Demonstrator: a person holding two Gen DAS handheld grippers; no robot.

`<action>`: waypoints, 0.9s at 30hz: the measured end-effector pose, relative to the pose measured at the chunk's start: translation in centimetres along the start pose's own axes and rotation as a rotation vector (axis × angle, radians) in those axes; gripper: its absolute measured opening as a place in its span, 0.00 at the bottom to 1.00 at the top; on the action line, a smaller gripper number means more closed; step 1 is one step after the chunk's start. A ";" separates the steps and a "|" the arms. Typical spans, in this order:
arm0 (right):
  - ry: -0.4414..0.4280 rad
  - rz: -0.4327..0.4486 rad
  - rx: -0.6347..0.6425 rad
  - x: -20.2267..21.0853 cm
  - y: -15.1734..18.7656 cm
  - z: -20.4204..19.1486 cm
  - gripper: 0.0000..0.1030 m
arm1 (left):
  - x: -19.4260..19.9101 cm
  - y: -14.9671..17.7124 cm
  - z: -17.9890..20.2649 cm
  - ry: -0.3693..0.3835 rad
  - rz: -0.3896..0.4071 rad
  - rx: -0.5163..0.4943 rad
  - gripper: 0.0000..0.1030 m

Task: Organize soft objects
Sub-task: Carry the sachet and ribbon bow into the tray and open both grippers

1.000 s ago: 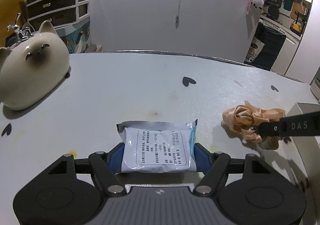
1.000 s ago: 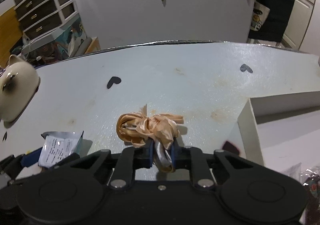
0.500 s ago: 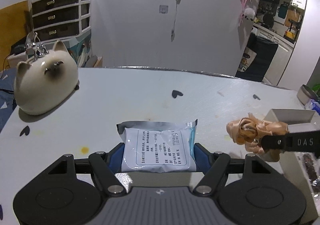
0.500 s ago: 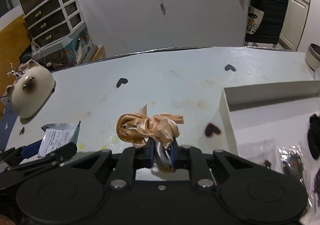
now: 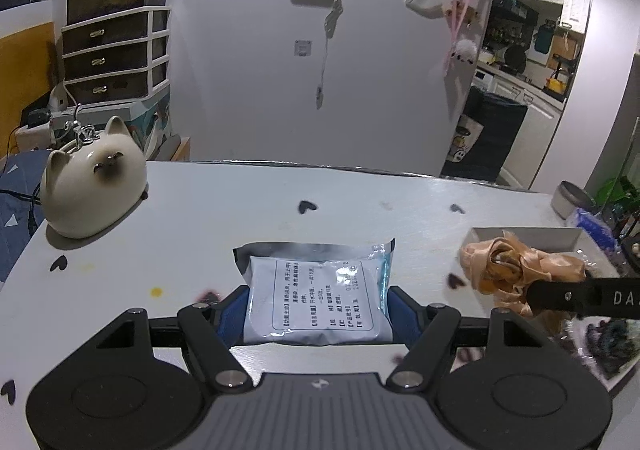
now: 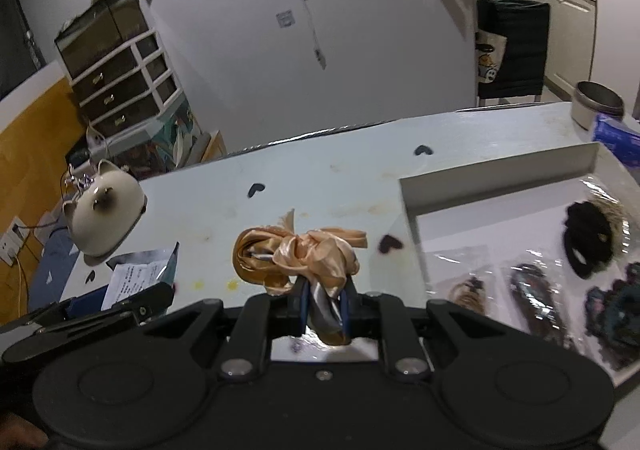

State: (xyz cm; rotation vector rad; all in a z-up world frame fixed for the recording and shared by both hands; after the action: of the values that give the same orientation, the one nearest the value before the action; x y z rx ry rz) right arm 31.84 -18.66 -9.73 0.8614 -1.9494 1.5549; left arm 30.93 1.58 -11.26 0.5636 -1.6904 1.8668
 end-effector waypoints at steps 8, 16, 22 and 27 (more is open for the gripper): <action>0.010 0.039 -0.060 2.9 -0.3 5.6 0.16 | 1.3 -0.5 5.3 0.029 0.017 -0.007 0.71; 0.024 0.080 -0.079 4.7 -2.6 12.5 0.16 | -0.2 -2.0 12.6 0.071 0.025 -0.015 0.71; 0.034 0.100 -0.083 4.2 -5.2 17.7 0.16 | -2.9 -2.8 17.9 0.099 0.007 -0.011 0.71; 0.052 0.099 -0.094 2.9 -7.1 21.2 0.16 | -6.2 -2.8 21.4 0.131 -0.042 0.000 0.71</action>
State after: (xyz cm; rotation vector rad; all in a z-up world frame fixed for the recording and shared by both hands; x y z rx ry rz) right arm 35.19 -40.91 -7.70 0.6888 -2.0378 1.5119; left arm 36.22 -20.17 -10.51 0.4624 -1.5816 1.8333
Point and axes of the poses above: each gripper's, at about its wrist camera, not at the fingertips, and x roughly against the way its jaws point, z to its right, y to its underside, the point moved 4 cm from there along -x, roughly the way its jaws point, and after that the axes turned 1 degree about y, right-handed, at the moved point
